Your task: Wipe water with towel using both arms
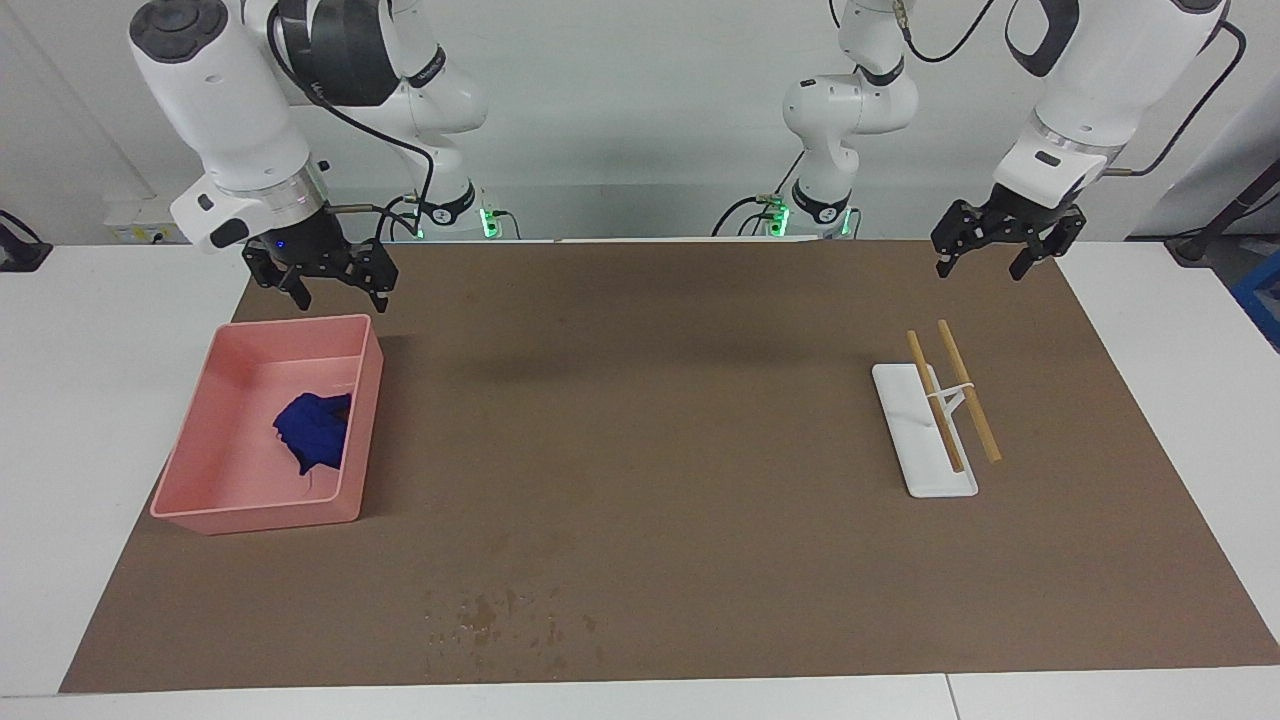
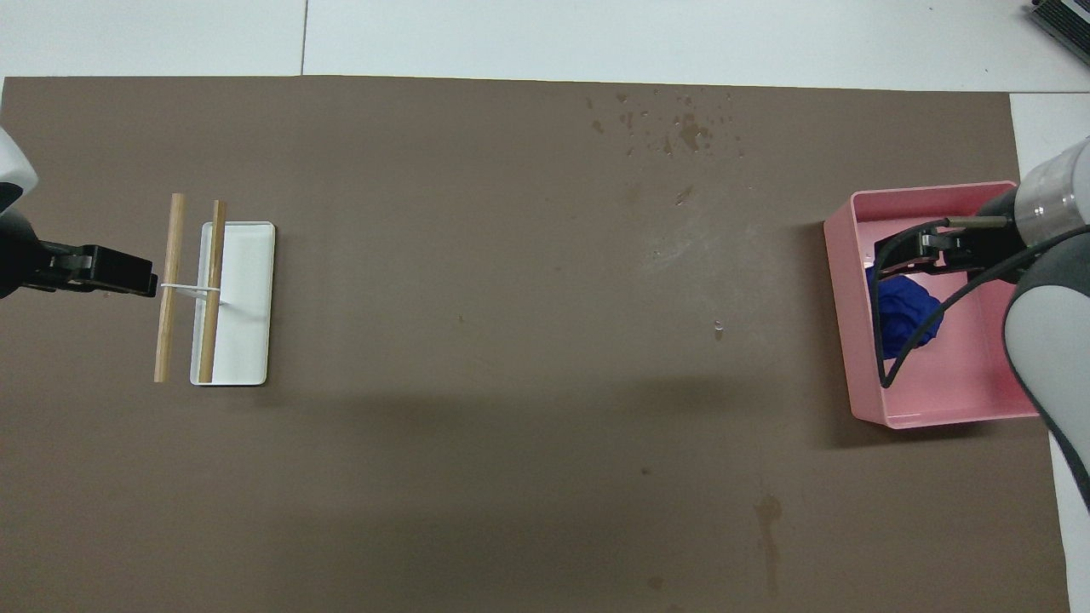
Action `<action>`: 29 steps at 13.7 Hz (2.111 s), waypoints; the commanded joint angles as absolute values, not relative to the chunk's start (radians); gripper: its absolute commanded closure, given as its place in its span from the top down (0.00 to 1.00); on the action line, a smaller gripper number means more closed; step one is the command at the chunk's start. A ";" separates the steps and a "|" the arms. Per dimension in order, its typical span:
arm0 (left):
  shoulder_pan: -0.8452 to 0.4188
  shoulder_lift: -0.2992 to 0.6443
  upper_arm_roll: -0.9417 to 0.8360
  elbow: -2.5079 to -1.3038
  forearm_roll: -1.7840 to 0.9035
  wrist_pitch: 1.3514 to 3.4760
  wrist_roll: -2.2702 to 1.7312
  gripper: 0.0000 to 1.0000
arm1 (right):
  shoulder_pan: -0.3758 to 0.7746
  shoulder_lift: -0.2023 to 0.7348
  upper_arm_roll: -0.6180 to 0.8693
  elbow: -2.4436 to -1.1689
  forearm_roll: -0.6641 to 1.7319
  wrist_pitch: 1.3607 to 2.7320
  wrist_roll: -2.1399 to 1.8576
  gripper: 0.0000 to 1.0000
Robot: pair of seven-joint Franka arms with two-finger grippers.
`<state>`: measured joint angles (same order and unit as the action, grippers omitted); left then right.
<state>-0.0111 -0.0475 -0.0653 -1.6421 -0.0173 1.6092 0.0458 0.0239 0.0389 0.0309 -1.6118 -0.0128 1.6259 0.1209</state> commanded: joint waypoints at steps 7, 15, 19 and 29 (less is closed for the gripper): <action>-0.006 -0.063 -0.064 -1.654 -0.025 1.598 0.060 1.00 | 0.025 0.044 0.014 -1.605 0.058 1.626 0.058 1.00; -0.006 -0.063 -0.064 -1.654 -0.025 1.598 0.060 1.00 | 0.026 0.048 0.014 -1.614 0.044 1.625 0.052 1.00; -0.006 -0.063 -0.064 -1.654 -0.025 1.598 0.060 1.00 | 0.021 0.048 0.014 -1.612 0.044 1.626 0.054 1.00; -0.006 -0.063 -0.064 -1.654 -0.025 1.598 0.060 1.00 | 0.021 -0.001 0.014 -1.606 0.043 1.580 0.054 1.00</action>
